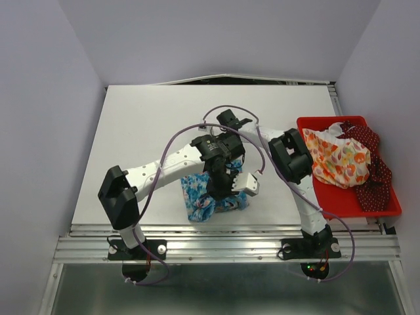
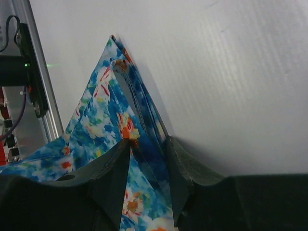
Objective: Fold and stack the skirts
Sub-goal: Fold the skirt, then neatly place the folded skirt to the corner, then grab the skirt from the pile, then move the skirt to the center of the board
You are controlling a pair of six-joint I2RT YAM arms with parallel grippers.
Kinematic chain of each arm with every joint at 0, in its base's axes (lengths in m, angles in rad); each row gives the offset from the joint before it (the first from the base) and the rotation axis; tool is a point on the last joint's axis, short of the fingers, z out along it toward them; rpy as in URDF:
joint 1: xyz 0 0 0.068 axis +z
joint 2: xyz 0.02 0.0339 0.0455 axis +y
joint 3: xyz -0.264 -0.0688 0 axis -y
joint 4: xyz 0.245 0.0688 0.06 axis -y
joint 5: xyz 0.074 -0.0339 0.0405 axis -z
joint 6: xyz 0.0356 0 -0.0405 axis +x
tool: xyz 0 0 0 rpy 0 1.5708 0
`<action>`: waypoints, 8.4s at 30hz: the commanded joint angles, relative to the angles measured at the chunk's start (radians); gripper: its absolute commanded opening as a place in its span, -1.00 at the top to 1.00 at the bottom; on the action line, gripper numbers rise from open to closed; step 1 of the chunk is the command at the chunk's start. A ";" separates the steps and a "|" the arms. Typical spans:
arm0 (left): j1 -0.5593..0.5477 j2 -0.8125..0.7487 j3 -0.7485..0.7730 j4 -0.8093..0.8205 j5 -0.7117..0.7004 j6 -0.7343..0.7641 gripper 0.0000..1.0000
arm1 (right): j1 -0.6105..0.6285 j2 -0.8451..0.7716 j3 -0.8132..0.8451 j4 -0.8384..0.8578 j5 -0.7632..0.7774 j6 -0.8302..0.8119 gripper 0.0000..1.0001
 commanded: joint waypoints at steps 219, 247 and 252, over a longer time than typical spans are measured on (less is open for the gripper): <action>1.144 -0.472 0.003 0.381 0.049 -0.259 -0.97 | -0.853 -0.577 0.422 -0.568 0.717 -0.377 0.99; 1.135 -0.354 -0.089 0.467 0.153 -0.218 -0.86 | -0.310 -0.566 -0.300 0.200 0.057 0.145 0.99; 1.124 -0.351 -0.162 0.482 0.217 -0.204 -0.84 | -0.185 -0.529 -0.423 0.325 0.002 0.192 0.99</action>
